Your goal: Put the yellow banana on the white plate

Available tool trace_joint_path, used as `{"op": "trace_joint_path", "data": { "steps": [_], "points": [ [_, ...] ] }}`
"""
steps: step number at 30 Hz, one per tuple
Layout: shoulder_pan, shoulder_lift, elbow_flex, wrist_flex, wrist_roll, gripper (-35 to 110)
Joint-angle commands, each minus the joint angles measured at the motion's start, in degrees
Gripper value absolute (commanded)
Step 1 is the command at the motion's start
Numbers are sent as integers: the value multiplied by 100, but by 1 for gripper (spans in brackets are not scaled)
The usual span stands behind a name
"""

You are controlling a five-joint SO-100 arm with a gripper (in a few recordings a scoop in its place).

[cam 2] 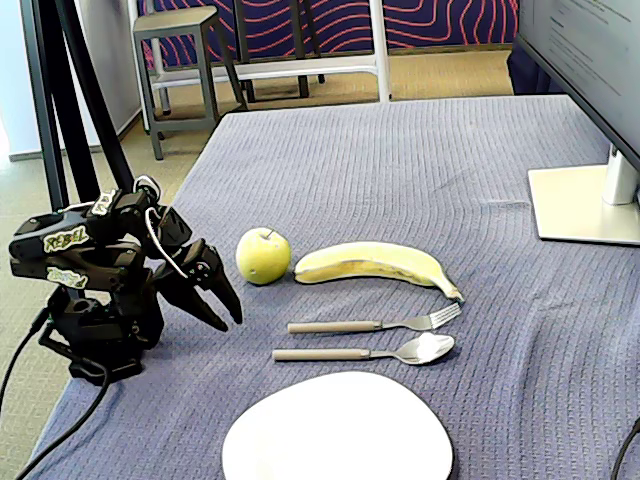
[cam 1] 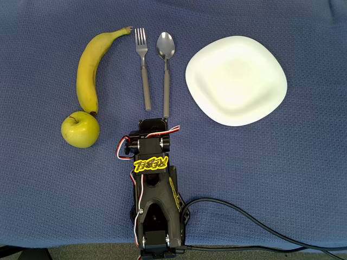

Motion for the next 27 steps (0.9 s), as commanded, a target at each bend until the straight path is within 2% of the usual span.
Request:
{"op": "trace_joint_path", "data": {
  "steps": [1, 12, 18, 22, 27],
  "points": [
    [-9, -633, -835, 114, -79, 0],
    [-70, -721, -896, 114, -105, 0],
    [-281, -1652, -1978, 53, -193, 1],
    [-352, -2338, -2320, -448, -870, 4],
    [-325, -3111, -2566, -1503, -2487, 0]
  ]
}}
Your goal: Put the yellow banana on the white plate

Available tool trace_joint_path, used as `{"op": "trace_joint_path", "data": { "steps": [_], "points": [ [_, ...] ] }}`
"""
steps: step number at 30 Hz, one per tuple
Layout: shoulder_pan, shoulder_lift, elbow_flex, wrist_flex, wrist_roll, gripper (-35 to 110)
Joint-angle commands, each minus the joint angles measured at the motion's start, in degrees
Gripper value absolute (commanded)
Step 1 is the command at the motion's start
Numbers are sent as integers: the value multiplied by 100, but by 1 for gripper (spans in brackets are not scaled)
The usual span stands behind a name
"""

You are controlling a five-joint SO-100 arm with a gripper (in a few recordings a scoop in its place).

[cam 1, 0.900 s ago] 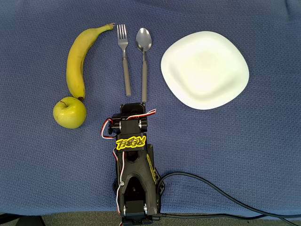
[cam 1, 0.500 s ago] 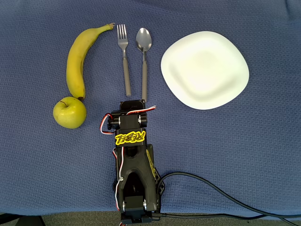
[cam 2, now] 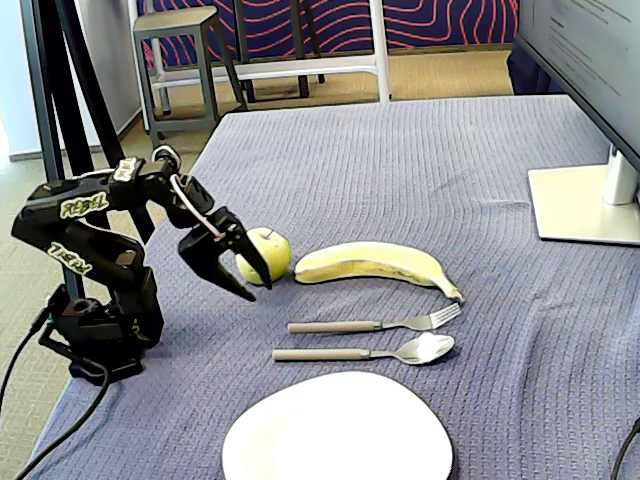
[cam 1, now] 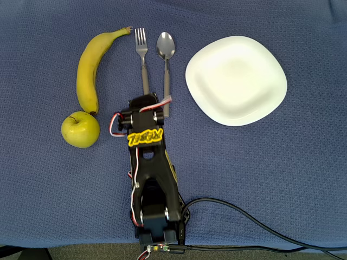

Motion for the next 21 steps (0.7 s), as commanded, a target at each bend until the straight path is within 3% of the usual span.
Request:
{"op": "trace_joint_path", "data": {
  "steps": [1, 5, 13, 21],
  "points": [
    [9, -598, -527, -800, -1327, 0],
    [-53, -1037, -826, -1011, -2065, 0],
    [-360, -2426, -1942, -1178, -2452, 8],
    [-404, -3911, -3709, -1380, -5133, 15]
  ]
}}
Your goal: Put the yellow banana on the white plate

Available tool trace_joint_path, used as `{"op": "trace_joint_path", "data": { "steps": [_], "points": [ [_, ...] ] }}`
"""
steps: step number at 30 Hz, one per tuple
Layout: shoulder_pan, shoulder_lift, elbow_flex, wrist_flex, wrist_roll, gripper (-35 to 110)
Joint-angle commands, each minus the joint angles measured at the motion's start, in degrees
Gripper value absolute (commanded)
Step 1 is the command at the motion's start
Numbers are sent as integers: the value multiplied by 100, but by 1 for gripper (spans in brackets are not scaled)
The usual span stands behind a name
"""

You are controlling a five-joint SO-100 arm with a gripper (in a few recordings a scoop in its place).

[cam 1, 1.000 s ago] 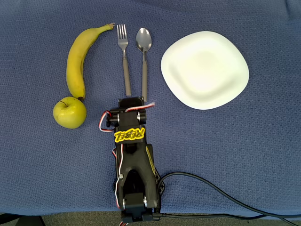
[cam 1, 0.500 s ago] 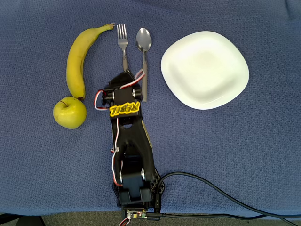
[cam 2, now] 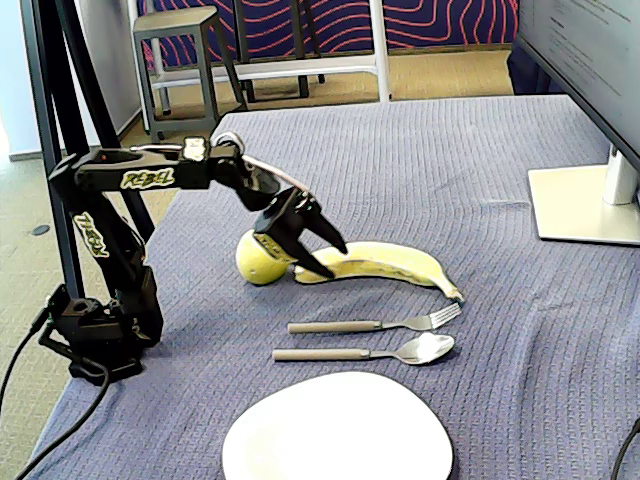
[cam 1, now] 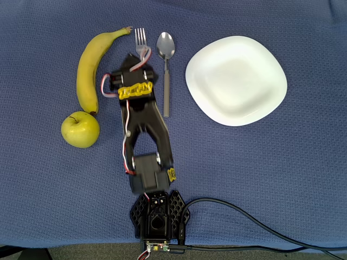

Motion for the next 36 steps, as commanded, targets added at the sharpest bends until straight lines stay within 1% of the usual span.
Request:
{"op": "trace_joint_path", "data": {
  "steps": [1, 3, 5, 10, 14, 19, 23, 30, 36],
  "points": [
    [-149, -422, -993, -88, -1450, 17],
    [-229, -650, -1204, 9, -1872, 18],
    [-299, -800, -1415, 343, -2268, 22],
    [-483, -1081, -1679, 562, -3041, 22],
    [-650, -1758, -2602, 1028, -3050, 23],
    [-870, -2276, -3393, 1107, -3155, 25],
    [-1099, -2751, -3885, 1169, -3015, 25],
    [-1380, -3551, -4641, 1195, -2470, 27],
    [-1600, -3938, -4649, 1125, -1521, 27]
  ]
}}
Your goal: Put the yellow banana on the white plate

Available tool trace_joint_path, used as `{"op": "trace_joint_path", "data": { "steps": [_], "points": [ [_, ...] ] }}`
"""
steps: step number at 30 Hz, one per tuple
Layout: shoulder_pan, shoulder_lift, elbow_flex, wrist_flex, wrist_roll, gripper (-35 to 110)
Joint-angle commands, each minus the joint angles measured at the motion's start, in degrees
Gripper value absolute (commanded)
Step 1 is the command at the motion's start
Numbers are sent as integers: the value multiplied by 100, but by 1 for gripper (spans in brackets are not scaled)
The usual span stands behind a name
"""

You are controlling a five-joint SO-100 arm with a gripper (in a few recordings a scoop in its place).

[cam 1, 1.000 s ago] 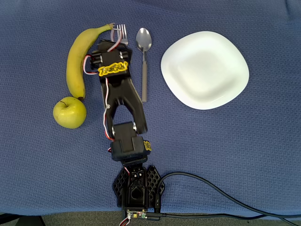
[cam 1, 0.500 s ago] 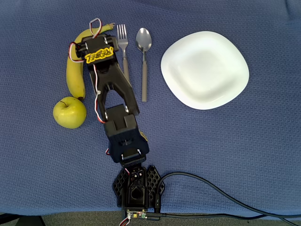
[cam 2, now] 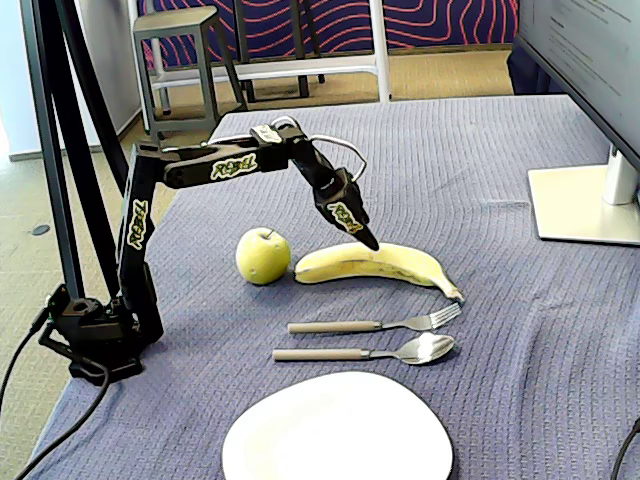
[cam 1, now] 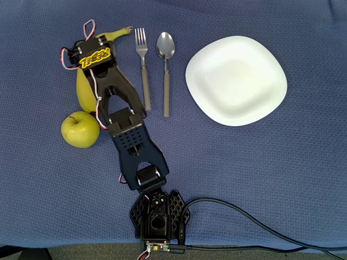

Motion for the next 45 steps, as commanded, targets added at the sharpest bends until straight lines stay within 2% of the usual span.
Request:
{"op": "trace_joint_path", "data": {
  "steps": [1, 17, 23, 45],
  "points": [
    [-114, -79, -422, -35, 519, 27],
    [-334, -501, -844, 123, 1626, 29],
    [-255, -369, -896, 492, 1925, 29],
    [-9, -738, -747, 615, 2039, 29]
  ]
}}
